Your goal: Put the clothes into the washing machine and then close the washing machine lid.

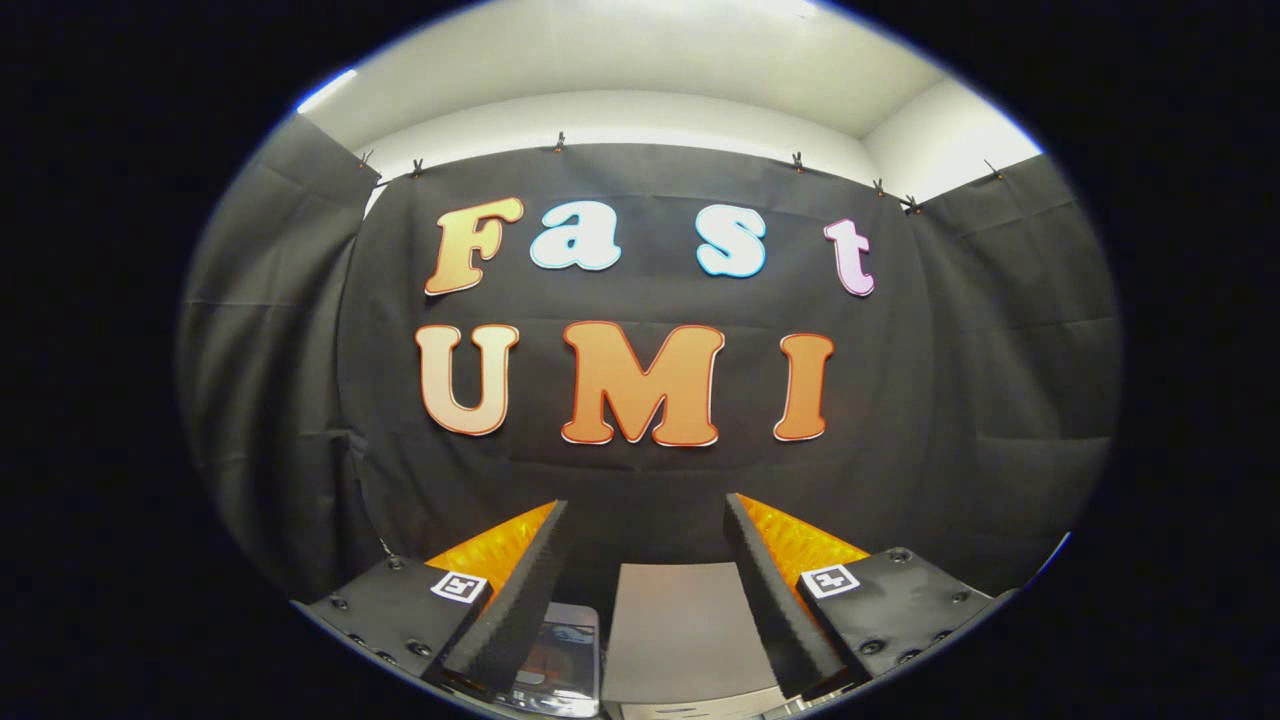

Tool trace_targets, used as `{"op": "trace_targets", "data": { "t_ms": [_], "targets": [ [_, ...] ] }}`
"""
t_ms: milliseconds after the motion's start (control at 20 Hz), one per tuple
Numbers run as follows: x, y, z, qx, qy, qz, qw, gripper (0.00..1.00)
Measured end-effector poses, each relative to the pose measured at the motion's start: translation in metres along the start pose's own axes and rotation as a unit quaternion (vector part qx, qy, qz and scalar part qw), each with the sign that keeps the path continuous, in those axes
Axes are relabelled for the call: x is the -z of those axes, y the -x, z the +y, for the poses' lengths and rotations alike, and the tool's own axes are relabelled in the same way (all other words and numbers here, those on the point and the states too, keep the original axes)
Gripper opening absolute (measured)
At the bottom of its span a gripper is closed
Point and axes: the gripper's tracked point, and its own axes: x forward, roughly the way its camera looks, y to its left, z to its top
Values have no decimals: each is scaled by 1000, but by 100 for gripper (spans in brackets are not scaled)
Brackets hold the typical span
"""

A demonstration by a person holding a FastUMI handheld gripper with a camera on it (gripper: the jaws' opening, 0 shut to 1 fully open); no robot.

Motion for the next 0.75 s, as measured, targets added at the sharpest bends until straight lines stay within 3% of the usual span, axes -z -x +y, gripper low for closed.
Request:
{"op": "trace_targets", "data": {
  "t_ms": [750],
  "targets": [
    [-3,-4,5,10,1,-6,1000,99]
  ]
}}
